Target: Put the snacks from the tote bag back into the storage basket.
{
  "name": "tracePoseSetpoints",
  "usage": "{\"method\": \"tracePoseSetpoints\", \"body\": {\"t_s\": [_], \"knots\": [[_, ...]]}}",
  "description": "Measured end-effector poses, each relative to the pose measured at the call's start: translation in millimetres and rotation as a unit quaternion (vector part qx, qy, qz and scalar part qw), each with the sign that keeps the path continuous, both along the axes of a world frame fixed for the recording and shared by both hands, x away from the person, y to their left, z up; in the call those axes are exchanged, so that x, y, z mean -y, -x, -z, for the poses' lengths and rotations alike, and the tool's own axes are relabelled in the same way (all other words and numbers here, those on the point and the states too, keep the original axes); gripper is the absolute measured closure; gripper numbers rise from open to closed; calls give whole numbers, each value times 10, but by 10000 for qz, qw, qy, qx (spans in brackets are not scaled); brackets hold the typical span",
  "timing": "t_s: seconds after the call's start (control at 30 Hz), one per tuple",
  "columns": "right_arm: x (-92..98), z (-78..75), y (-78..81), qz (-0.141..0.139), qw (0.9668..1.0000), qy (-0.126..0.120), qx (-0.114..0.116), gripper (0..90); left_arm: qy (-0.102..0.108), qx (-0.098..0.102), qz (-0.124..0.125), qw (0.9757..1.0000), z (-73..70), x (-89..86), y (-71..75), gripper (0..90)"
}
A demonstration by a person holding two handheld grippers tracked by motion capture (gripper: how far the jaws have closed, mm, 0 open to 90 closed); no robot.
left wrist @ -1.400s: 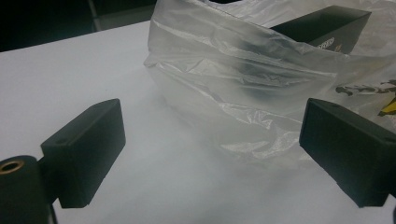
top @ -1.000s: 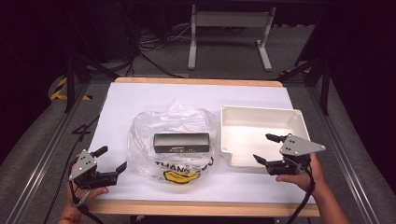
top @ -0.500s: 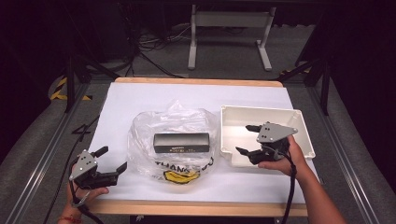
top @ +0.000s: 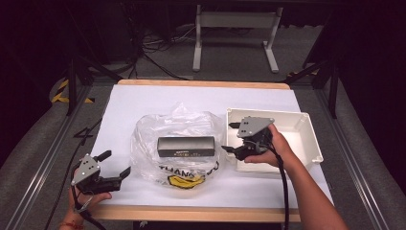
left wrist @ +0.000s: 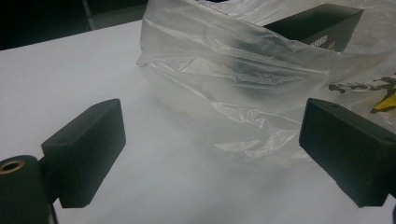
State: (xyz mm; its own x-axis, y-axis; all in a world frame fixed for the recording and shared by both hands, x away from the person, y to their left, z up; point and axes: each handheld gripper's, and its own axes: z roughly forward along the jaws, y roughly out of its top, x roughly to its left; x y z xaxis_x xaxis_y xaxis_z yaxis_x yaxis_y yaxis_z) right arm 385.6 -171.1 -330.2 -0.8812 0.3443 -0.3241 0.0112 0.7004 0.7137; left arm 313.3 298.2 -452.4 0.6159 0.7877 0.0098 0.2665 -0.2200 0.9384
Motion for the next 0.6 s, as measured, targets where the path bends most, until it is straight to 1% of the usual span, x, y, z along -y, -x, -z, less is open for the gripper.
{"method": "tracePoseSetpoints", "body": {"t_s": [0.03,0.1,0.2,0.3,0.37,0.43,0.5,0.57,0.6], "knots": [[-37,9,-14,-41,10000,13,-30,263,-13,-23,9,10000,-4,-4,3,80],[-101,25,-43,-91,9999,49,-48,263,13,3,10,10000,0,-3,2,80],[-179,39,-87,-162,9998,42,-113,263,14,-8,9,10000,0,-4,5,80],[-256,59,-127,-223,9996,103,-158,263,-6,-4,21,10000,-1,-4,5,80],[-303,77,-154,-217,9995,159,-142,263,-2,-4,32,10000,1,-4,4,80],[-341,95,-188,-234,9994,150,-228,263,13,-15,31,10000,4,-2,2,80],[-376,116,-221,-238,9991,245,-242,264,-7,-18,47,10000,3,-2,2,80],[-402,135,-255,-246,9988,250,-332,264,-5,-19,52,10000,4,-2,1,80],[-421,147,-275,-261,9986,302,-338,264,-2,-42,48,10000,3,-3,3,80]]}}
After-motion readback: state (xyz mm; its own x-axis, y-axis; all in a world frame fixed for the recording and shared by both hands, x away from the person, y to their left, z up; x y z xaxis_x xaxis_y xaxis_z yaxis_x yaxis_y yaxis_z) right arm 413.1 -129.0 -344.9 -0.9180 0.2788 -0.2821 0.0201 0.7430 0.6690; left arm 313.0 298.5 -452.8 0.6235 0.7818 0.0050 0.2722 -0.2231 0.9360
